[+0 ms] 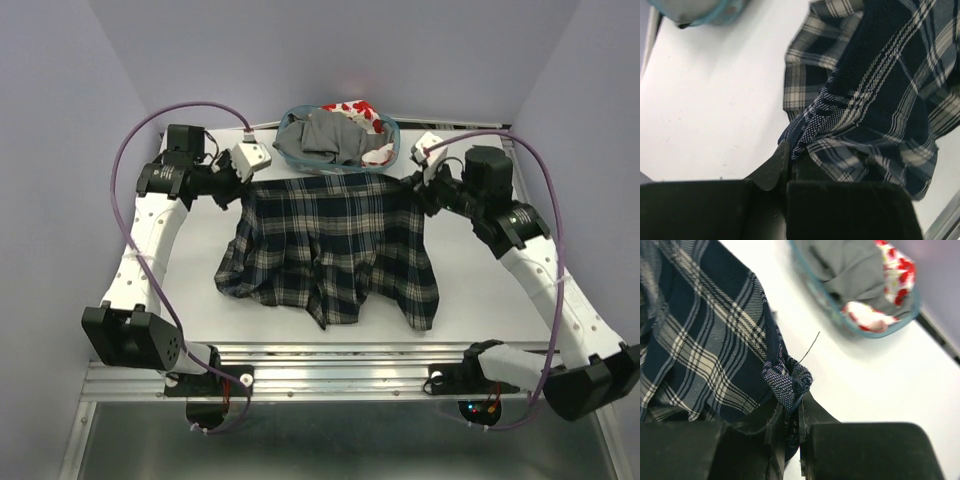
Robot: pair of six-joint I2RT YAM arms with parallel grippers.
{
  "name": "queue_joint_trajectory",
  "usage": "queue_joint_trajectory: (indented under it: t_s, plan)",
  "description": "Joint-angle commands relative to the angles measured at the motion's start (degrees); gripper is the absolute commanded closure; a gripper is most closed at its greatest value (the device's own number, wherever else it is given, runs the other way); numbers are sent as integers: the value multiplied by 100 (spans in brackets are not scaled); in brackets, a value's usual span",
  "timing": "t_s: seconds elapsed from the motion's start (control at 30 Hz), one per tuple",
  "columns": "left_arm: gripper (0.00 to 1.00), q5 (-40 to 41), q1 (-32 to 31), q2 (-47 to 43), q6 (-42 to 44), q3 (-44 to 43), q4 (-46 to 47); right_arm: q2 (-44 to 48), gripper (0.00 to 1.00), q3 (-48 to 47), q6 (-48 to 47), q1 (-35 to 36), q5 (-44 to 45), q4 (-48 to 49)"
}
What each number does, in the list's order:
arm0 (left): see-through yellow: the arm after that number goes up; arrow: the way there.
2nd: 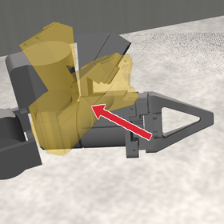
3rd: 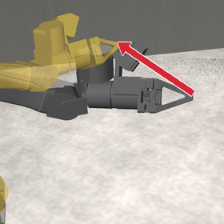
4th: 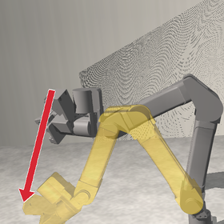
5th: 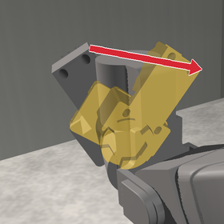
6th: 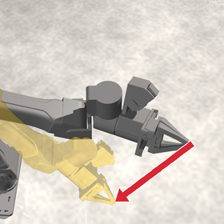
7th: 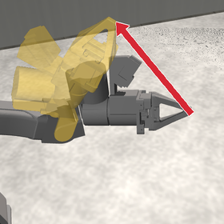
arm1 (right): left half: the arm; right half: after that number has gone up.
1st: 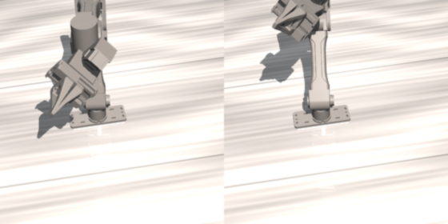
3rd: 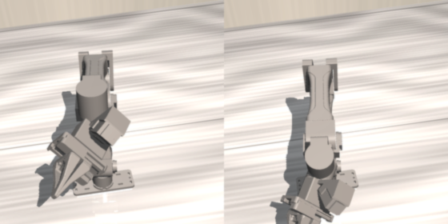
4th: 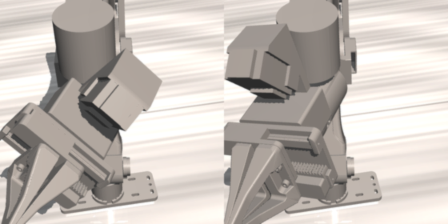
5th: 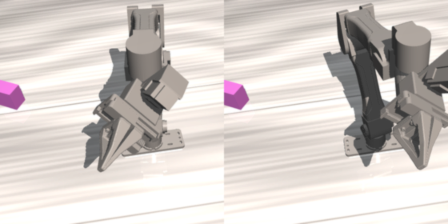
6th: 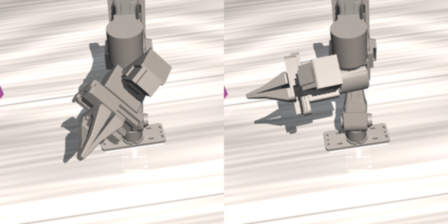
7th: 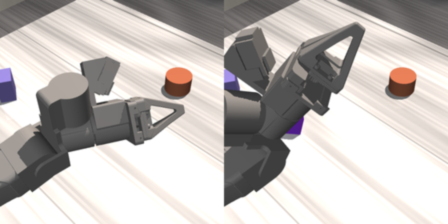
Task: Fold and stack the skirts
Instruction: Flatten the skirt out
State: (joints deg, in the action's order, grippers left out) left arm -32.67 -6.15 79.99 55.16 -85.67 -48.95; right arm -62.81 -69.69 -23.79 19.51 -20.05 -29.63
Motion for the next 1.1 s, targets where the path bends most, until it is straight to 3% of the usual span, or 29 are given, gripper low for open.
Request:
queue_joint_trajectory:
  t_s: [0.0,0.13,0.17,0.23,0.27,0.3,0.37,0.4,0.43,0.47,0.53,0.6,0.67,0.7,0.77,0.8,0.83,0.9,0.93,1.0,1.07]
  plan:
    - [100,1410,387,-80,-1892,-991,1966,-362,99,-1350,-3,-325,2388,711]
    - [100,2173,387,105,-3026,-2084,2740,-785,99,-2371,102,-325,3269,1177]
    - [100,2333,387,1,-3368,-2207,3046,-777,99,-2443,146,-325,3602,1492]
    - [100,2293,378,-271,-3485,-1973,3312,-629,99,-2400,182,-325,3387,1592]
    - [100,1891,378,-438,-3416,-1728,3382,-367,99,-2191,-44,-325,2915,1244]
    - [100,590,369,-727,-2919,-1360,3087,-268,99,-2198,-108,-325,1484,692]
    - [100,7,-365,-870,-2371,-1216,1984,-232,99,-2338,362,-325,271,-746]
    - [100,14,-856,-958,-2369,-998,1794,-250,99,-2321,636,-325,-527,-955]
    - [100,-55,-1801,-1011,-2543,-830,1731,-267,99,-2234,987,-325,-848,-992]
    - [100,-325,-2054,-1055,-2728,-646,1766,-259,99,-2137,1164,-325,-1208,-897]
    - [100,-2014,-2074,-1082,-3104,-251,1897,-223,99,-1892,1507,-325,-1823,-511]
    - [100,-2226,-2074,-1055,-3178,-266,1960,-284,99,-2056,1806,-325,-2237,-89]
    - [100,-1886,-2083,-1029,-3300,-484,1924,-355,99,-2276,1913,-325,-2188,9]
    - [100,-1057,-2066,-916,-3527,-843,2029,-460,99,-2408,1983,-325,-1569,79]
    - [100,-357,-1864,-775,-3871,-1266,2108,-592,99,-2767,1583,-325,-497,211]
    - [100,37,-1472,-687,-4037,-1529,2396,-671,99,-2865,1466,-325,788,290]
    - [100,1050,-1233,-677,-4239,-1575,2634,-837,99,-2996,1178,-325,1410,404]
    - [100,1961,-671,-738,-4539,-1471,3232,-979,99,-3112,939,-403,2257,615]
    - [100,2818,-224,-782,-4566,-1375,3443,-1005,99,-3103,868,-482,2765,747]
    - [100,3456,130,-931,-4497,-1085,3918,-953,99,-2980,780,-544,3277,1177]
    - [100,3540,272,-1098,-4496,-918,4103,-892,99,-2945,875,-544,3341,1345]
